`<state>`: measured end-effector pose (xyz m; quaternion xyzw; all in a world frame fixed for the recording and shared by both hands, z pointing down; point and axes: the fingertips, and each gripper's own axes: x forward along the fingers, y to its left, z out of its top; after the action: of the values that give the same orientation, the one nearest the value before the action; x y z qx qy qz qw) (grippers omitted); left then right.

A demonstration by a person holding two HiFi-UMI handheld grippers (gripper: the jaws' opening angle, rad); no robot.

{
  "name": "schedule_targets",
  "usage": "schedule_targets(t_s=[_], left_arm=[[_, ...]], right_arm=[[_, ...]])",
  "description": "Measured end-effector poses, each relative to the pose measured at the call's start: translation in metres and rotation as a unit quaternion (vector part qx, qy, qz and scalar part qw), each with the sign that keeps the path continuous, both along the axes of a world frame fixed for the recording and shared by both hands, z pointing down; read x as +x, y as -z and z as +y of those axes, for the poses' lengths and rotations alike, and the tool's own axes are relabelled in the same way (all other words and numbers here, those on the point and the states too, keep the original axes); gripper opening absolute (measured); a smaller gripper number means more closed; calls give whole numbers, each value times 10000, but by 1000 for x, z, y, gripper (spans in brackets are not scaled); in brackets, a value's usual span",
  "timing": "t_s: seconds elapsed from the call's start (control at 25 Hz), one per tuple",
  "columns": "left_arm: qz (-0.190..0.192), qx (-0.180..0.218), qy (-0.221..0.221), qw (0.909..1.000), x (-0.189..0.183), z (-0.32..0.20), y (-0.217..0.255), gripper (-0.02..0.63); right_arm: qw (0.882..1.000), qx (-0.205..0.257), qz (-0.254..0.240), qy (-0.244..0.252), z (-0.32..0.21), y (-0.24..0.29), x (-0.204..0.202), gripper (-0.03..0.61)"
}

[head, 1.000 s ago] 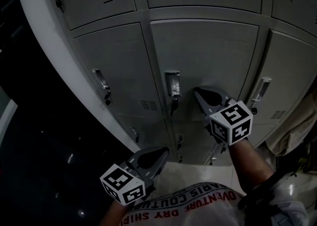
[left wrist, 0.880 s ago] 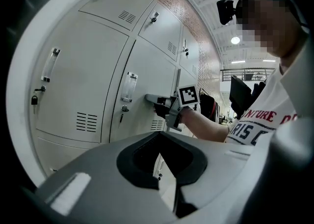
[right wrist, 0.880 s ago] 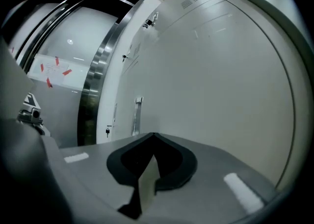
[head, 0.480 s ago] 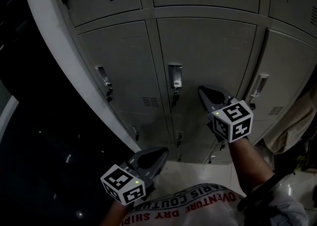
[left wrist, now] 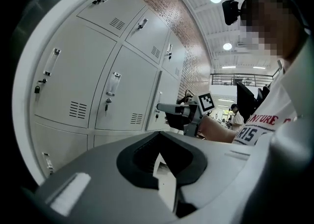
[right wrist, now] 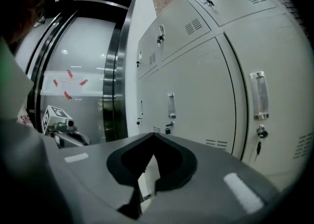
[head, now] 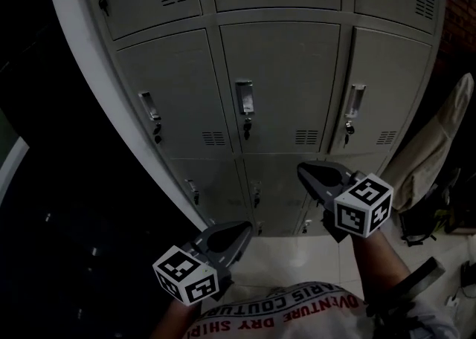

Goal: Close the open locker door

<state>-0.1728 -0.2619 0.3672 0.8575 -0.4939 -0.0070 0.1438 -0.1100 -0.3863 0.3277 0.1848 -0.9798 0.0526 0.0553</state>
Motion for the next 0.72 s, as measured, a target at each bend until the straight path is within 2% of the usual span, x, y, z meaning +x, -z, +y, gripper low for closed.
schedule_targets(t_s=[0.32,0.52,0.72], left_arm=[[-109,-17,-382,9992,44,135,2,5],[-132,29,-526,9985,59,224,0,5],[-123,205,-559,9981,67,294,11,5]], right_arm=[[9999,-140,15,32,173,-14,52,-2],[9996,-171,-17,207,291,-21,72,-2],[9988,-356,-71,321,377,-28,88,-2]])
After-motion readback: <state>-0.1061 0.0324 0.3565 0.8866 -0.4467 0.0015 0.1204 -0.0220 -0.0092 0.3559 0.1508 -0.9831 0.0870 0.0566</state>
